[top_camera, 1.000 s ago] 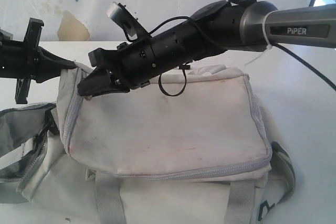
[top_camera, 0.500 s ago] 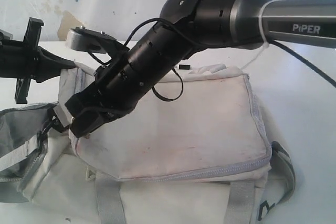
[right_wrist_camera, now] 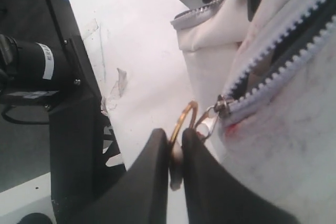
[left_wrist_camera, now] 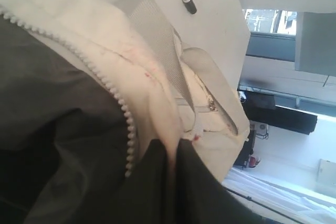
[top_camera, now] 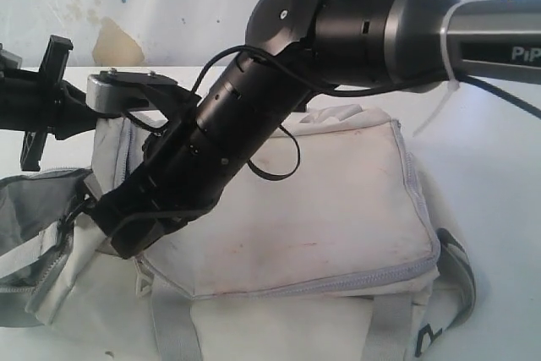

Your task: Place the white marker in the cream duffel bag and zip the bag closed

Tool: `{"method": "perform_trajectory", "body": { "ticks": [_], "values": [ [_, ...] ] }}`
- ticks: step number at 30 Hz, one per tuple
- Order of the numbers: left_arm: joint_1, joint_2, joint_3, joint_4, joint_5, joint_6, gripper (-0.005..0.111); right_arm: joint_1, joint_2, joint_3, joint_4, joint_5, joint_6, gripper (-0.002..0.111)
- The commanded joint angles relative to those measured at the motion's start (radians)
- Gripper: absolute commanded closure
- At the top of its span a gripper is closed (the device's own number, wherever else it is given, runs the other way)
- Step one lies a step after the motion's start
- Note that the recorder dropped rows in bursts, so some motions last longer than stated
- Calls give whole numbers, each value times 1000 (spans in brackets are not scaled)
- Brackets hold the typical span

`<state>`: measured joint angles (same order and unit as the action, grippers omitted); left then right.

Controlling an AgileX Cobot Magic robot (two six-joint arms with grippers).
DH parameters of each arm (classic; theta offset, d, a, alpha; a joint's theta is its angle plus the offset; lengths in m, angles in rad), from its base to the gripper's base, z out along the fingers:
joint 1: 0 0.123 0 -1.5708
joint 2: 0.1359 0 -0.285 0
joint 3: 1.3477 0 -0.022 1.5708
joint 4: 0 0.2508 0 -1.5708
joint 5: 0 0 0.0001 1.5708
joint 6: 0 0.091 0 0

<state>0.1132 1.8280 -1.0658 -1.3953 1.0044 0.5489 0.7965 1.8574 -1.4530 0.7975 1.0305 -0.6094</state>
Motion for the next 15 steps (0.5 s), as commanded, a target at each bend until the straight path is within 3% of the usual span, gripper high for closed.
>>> {"method": "perform_trajectory", "body": {
  "ticks": [1, 4, 11, 13, 15],
  "values": [
    [8, -5, -7, 26, 9, 56, 107, 13, -33, 10, 5, 17, 54, 108],
    [32, -5, -7, 51, 53, 106, 98, 11, -33, 10, 5, -29, 99, 108],
    [102, -5, -7, 90, 217, 143, 38, 11, -33, 10, 17, -202, 189, 108],
    [102, -5, -7, 125, 217, 172, 25, 11, -33, 10, 19, -242, 196, 108],
    [102, -5, -7, 165, 217, 191, 19, 11, -33, 10, 24, -261, 196, 108]
  ]
}}
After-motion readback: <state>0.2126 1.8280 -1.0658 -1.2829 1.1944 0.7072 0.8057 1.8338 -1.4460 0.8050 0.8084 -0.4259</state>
